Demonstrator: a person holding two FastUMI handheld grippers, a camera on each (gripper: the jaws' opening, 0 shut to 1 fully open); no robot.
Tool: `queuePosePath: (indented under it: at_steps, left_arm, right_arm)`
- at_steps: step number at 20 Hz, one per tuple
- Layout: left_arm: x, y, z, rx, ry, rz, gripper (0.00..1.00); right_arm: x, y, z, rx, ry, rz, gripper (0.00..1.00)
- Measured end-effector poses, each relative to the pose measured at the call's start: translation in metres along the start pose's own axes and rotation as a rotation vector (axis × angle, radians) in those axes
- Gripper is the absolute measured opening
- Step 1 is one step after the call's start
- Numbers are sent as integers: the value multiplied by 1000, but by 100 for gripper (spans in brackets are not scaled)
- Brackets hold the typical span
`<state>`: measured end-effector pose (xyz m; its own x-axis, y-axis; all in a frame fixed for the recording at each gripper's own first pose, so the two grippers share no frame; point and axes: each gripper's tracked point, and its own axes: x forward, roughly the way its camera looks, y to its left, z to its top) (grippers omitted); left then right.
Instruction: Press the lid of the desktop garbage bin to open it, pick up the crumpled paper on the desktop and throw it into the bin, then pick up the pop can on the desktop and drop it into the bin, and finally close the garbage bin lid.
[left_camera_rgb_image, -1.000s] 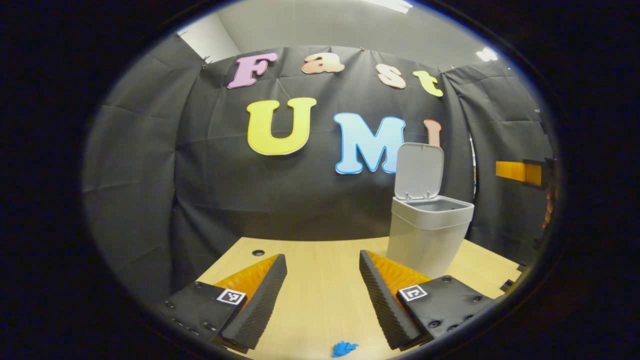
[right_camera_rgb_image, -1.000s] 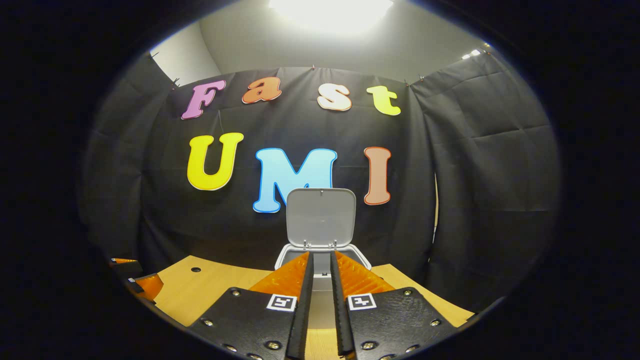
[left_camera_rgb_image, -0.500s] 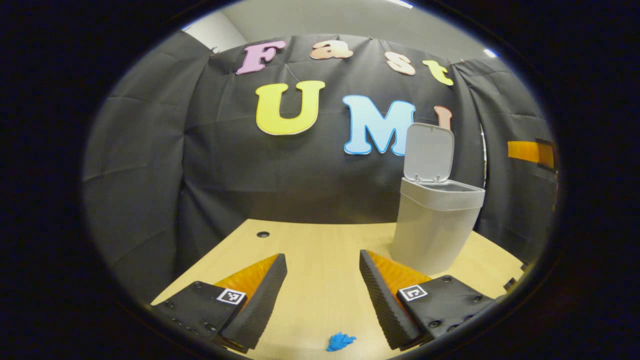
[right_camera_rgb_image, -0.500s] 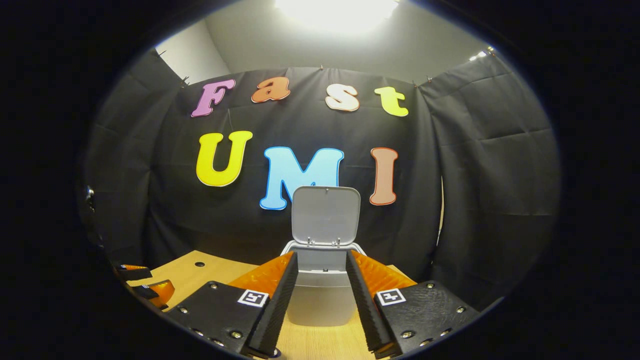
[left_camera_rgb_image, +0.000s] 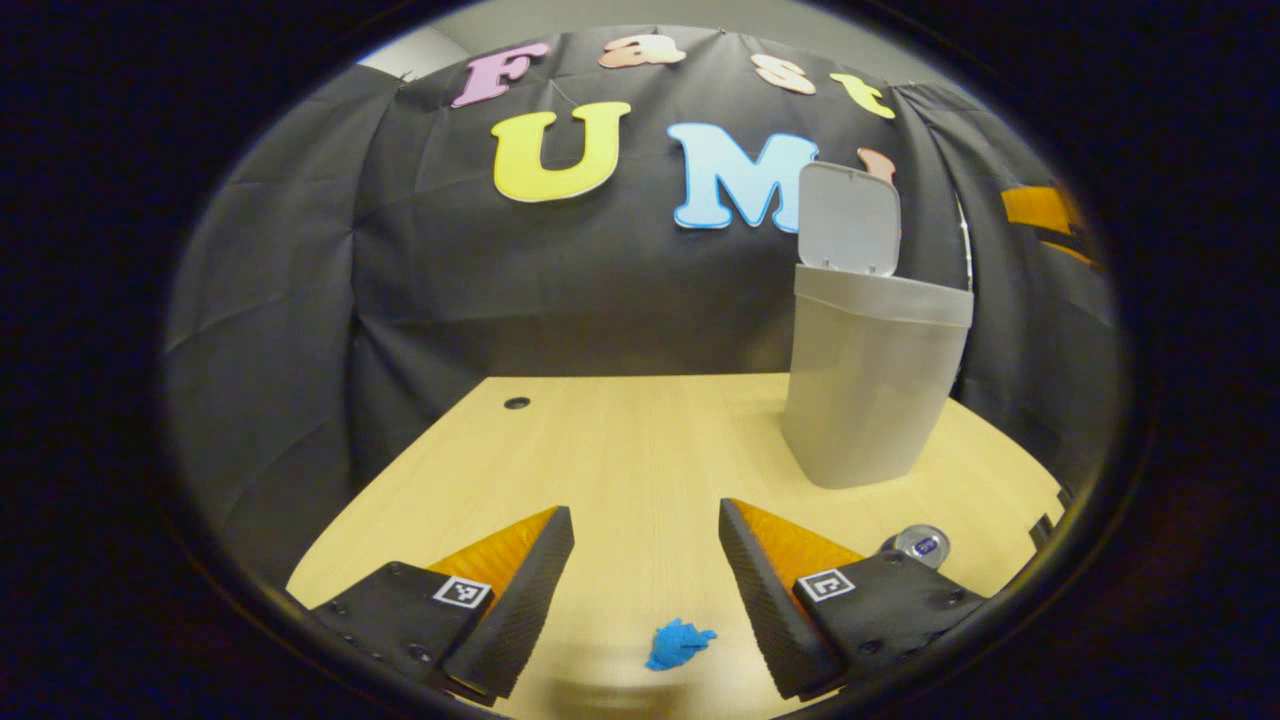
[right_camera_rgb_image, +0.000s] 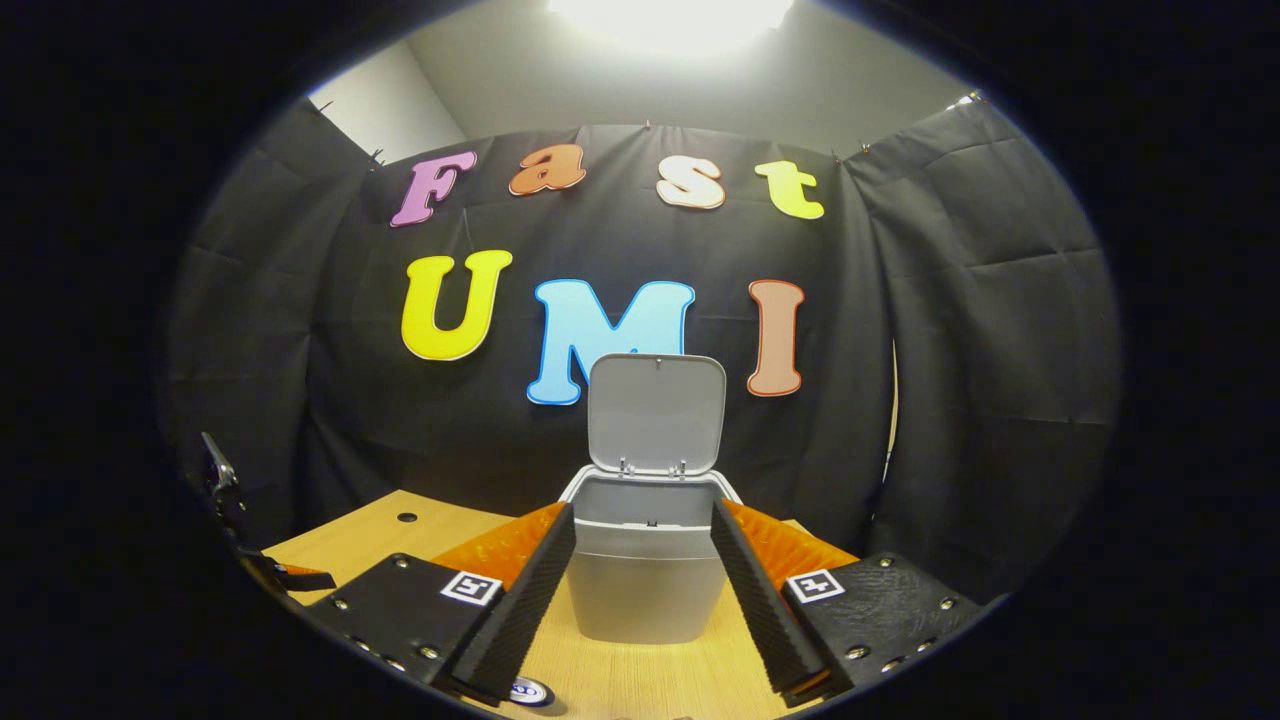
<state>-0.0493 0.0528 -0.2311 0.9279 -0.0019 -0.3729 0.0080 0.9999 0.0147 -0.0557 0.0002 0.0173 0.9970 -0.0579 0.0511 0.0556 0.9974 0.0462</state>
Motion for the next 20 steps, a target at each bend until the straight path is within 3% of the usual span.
queuePosePath:
  at_steps: [1, 4, 5, 7, 10, 16, 19, 20]
  left_arm:
    - [3, -3, -13, 7, 29, -4, 99]
    - [9, -13, -49, 14, 124, -23, 99]
    - [13, -16, -58, 14, 149, -30, 93]
    - [15, -18, -74, 30, 190, -23, 99]
    - [19, -22, -89, 31, 234, -33, 96]
    - [21, -22, -118, 2, 312, -42, 99]
    - [25, -24, -134, 16, 350, -59, 93]
    - [26, -25, -138, 21, 361, -64, 99]
  right_arm:
    - [0, 1, -3, 1, 6, 1, 95]
    - [-1, 5, -9, 7, 23, 15, 95]
    - [-2, 6, -12, 7, 33, 20, 95]
    - [-3, 7, -19, 5, 56, 32, 95]
    - [-5, 8, -22, -2, 73, 40, 95]
    - [-9, 7, -28, 11, 92, 37, 95]
    - [-11, 7, -32, 18, 101, 33, 95]
    - [-11, 7, -34, 21, 104, 30, 95]
